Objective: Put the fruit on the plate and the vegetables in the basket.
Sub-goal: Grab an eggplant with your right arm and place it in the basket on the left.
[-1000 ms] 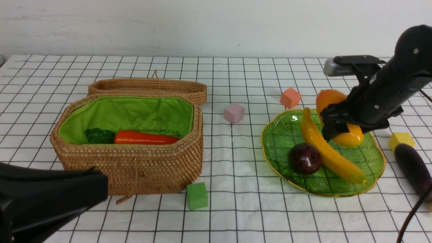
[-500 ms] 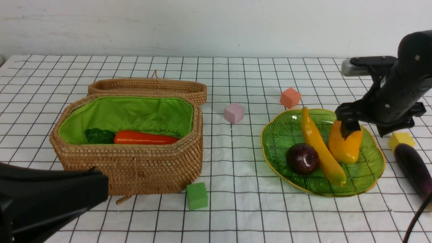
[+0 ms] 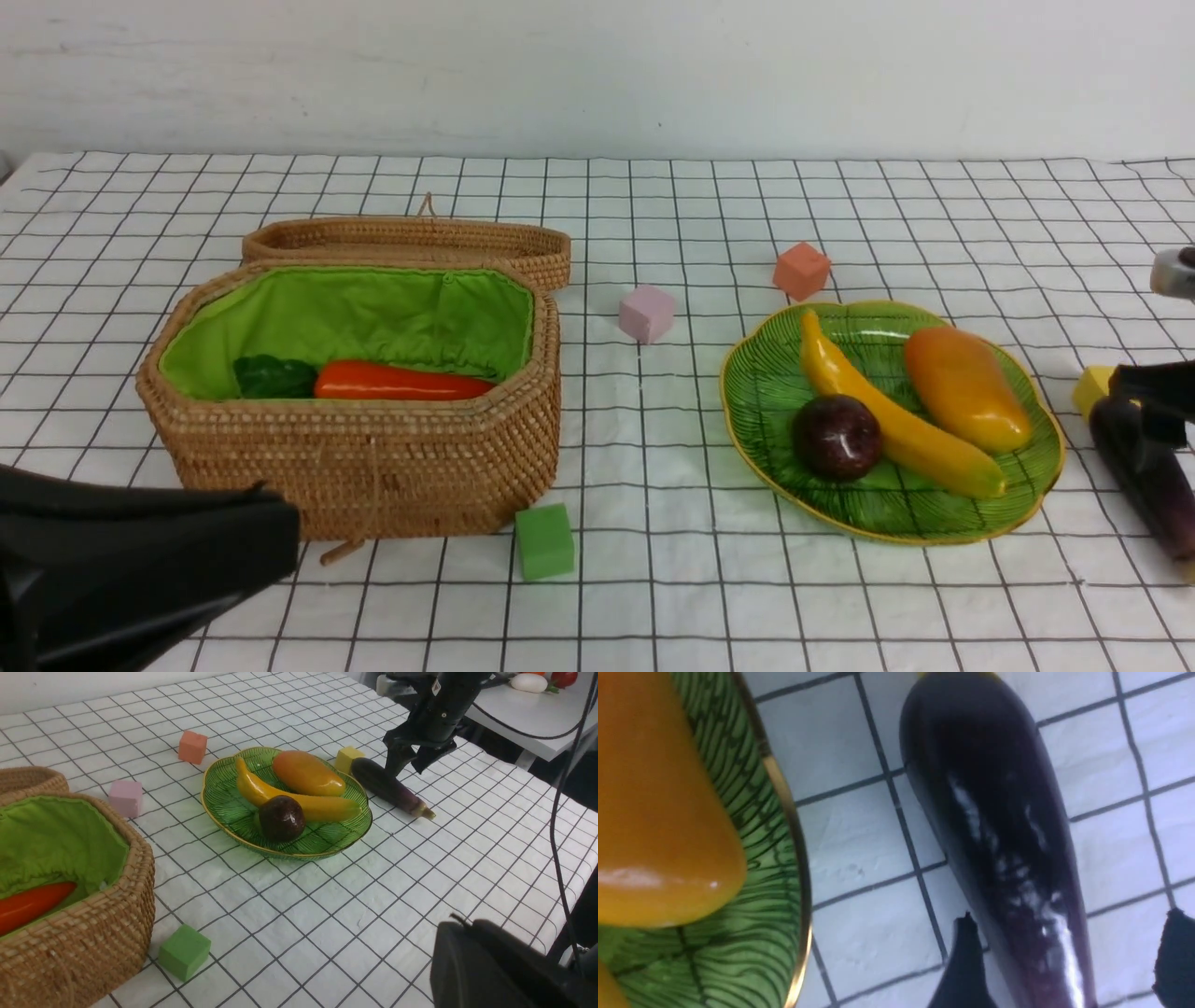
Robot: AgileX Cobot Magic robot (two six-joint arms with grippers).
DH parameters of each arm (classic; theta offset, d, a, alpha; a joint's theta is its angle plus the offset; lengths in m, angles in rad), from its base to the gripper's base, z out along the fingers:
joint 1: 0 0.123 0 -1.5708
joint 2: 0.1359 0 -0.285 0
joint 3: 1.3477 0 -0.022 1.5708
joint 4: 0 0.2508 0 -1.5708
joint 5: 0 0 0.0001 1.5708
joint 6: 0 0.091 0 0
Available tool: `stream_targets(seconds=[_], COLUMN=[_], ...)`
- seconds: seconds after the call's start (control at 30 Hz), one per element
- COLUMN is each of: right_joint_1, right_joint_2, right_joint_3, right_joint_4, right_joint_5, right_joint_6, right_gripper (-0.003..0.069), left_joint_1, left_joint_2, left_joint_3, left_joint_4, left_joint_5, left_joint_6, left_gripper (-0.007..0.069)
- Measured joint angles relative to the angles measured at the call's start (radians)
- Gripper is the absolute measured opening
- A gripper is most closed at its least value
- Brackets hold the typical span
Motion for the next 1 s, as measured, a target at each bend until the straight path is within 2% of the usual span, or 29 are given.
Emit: stream_targets(seconds=[0.3,0.4,0.43,0.5,0.53,0.77,0.87,0.93,0.97,1.0], right_joint_1=[-0.016,-0.016,-0.016,-0.016,-0.016,-0.014,0.007,0.064,0.08,0.156], right_joint_2=[0.112,0.123,0.124,0.125,0.125,0.045,-0.068,-0.183,-0.201,-0.249], right_joint_3=[0.003,0.003,0.003,0.003,0.002,0.006,0.007,-0.009,-0.016,-0.054], right_joint_4=[0.027,0.027,0.038,0.044,0.046,0.06,0.111,0.211,0.22,0.301], right_joint_5=[-0.105,-0.108,-0.106,-0.102,-0.094,0.068,0.137,0.161,0.161,0.164], right_joint_6=[-0.096,-0.105,-0.105,-0.105,-0.105,-0.108,-0.108,-0.142,-0.15,-0.209], right_gripper=[0.0517,0.0483,0.0442,0.0407,0.0386,0.0388,0.0388,0.0388,0.0388,0.0388], left_joint_1=[0.0,0.0,0.0,0.0,0.0,0.0,0.0,0.0,0.0,0.0], left_joint_2=[0.0,0.0,0.0,0.0,0.0,0.0,0.0,0.0,0.0,0.0], left_joint_3=[0.0,0.0,0.0,0.0,0.0,0.0,0.0,0.0,0.0,-0.001], left_joint_4=[0.001,0.001,0.001,0.001,0.001,0.017,0.06,0.133,0.142,0.21], left_joint_5=[0.002,0.002,0.002,0.002,0.002,0.023,0.046,0.075,0.077,0.088], left_joint_6=[0.0,0.0,0.0,0.0,0.0,0.0,-0.004,-0.053,-0.06,-0.119], left_gripper=[0.0008,0.0008,0.0008,0.0008,0.0008,0.0014,0.0016,0.0016,0.0016,0.0017])
